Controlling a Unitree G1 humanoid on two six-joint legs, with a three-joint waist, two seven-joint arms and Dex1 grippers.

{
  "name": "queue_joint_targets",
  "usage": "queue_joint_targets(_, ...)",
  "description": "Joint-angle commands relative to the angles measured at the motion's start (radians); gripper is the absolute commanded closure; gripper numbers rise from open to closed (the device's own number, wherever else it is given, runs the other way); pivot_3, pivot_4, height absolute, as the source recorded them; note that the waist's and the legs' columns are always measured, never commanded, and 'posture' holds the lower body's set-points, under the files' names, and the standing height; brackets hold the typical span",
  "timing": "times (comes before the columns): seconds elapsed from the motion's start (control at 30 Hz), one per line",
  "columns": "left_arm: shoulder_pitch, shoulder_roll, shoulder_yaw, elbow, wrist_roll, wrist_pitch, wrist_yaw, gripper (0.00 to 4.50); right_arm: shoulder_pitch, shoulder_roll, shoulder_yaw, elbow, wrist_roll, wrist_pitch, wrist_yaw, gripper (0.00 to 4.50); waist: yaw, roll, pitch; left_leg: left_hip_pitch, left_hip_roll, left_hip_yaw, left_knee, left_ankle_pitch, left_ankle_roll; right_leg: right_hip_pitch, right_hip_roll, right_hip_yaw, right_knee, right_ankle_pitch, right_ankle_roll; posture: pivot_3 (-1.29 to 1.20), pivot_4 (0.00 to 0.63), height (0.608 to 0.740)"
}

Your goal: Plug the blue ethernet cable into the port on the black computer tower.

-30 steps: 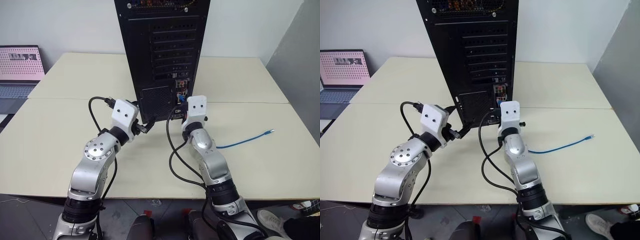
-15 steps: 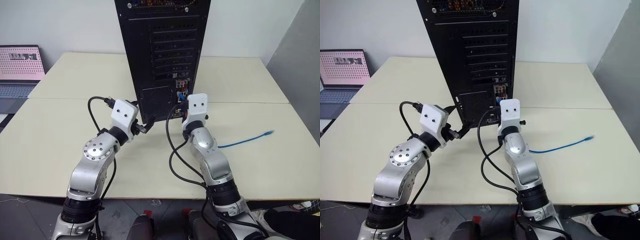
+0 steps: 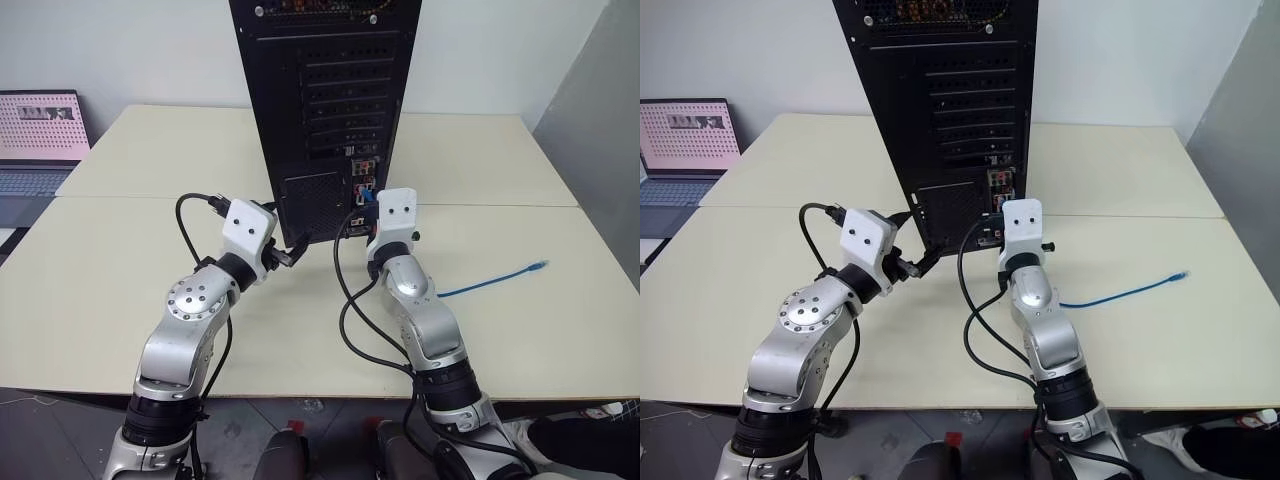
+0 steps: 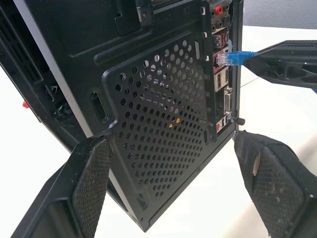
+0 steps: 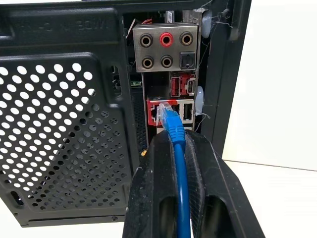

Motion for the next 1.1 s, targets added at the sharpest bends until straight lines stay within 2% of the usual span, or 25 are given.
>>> queue_joint_targets(0.03,-0.006,0.003,0.005,-0.014,0.010,-0.026,-0.001,0.47,-0.017,0.033,0.000,-0.019,-0.001,-0.018,-0.002,4.50,0.000,0.000,0.000,0.000,0.000,0.000,0.000,0.000,0.000,0.000,0.000,0.000,0.000,0.000,0.000,0.00,0.150,0.740)
queue_joint_targets(1.1,-0.011,-0.003,0.000,-0.011,0.014,-0.030,0.004,0.47,-0.058,0.041,-0.005,0.035,-0.002,-0.077,-0.023,4.50,0.000,0.000,0.000,0.000,0.000,0.000,0.000,0.000,0.000,0.000,0.000,0.000,0.000,0.000,0.000,0.00,0.150,0.740)
